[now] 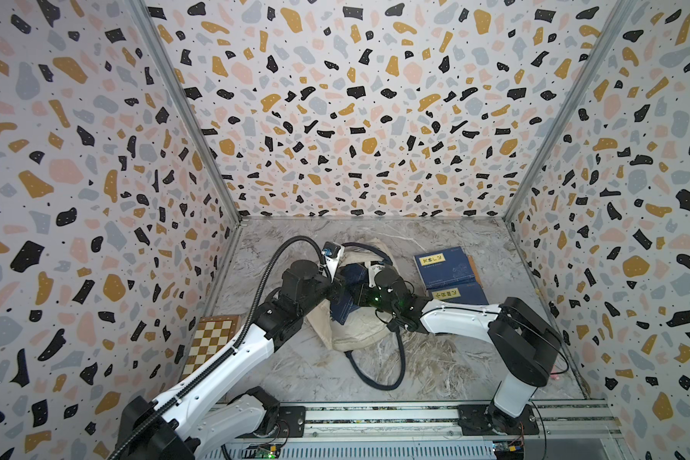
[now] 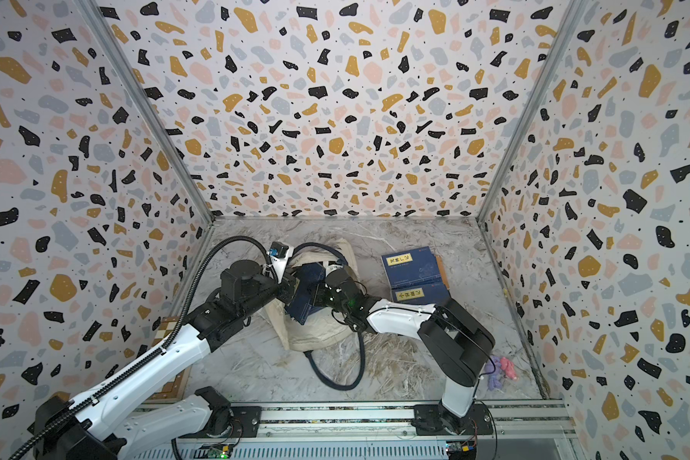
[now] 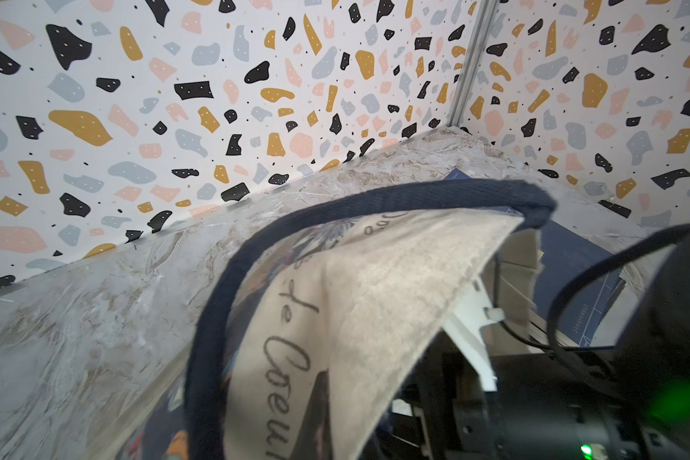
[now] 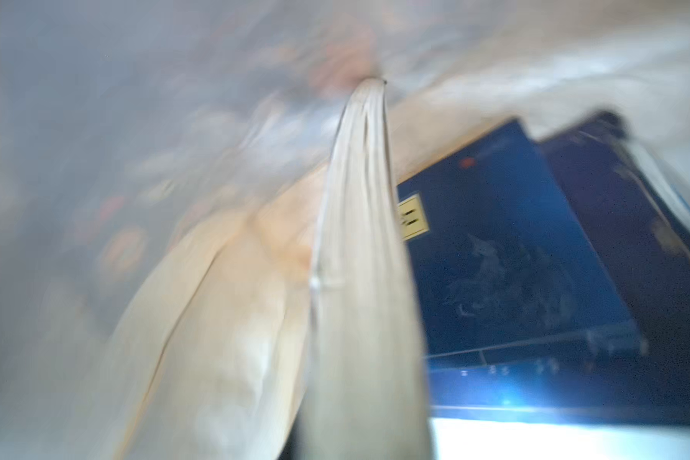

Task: Take out the books from the canvas bag
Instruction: Pick up the book from the canvas bag.

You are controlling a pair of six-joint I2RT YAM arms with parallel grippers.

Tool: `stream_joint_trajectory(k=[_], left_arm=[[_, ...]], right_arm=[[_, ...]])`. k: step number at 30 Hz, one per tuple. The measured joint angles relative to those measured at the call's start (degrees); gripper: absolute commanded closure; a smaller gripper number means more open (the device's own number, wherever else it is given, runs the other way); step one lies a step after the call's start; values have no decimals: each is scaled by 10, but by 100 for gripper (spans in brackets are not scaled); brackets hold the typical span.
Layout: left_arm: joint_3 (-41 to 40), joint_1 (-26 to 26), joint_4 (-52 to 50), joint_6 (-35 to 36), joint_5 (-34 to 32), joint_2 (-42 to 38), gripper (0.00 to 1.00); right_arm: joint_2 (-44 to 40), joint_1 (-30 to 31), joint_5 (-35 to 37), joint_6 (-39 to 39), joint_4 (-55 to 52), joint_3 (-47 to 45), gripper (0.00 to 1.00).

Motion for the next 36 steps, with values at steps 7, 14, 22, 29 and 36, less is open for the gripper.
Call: stream_joint_trajectory(k=[7, 14, 22, 29, 36], left_arm=[[5, 0, -1, 1, -24, 14, 100], [10, 0, 0, 1, -42, 16, 100], [18, -3, -3, 0, -39, 27, 100], [26, -9, -4, -4, -14, 29, 100], [30, 2, -13, -11, -61, 31, 100]], right_arm=[[-33, 0, -39, -49, -42, -17, 100], [-73, 0, -78, -99, -78, -45, 100], [-146, 4, -107, -141, -98, -104, 100], [-212, 4, -120, -174, -125, -128, 100], [-214, -40, -141, -207, -125, -112, 100]])
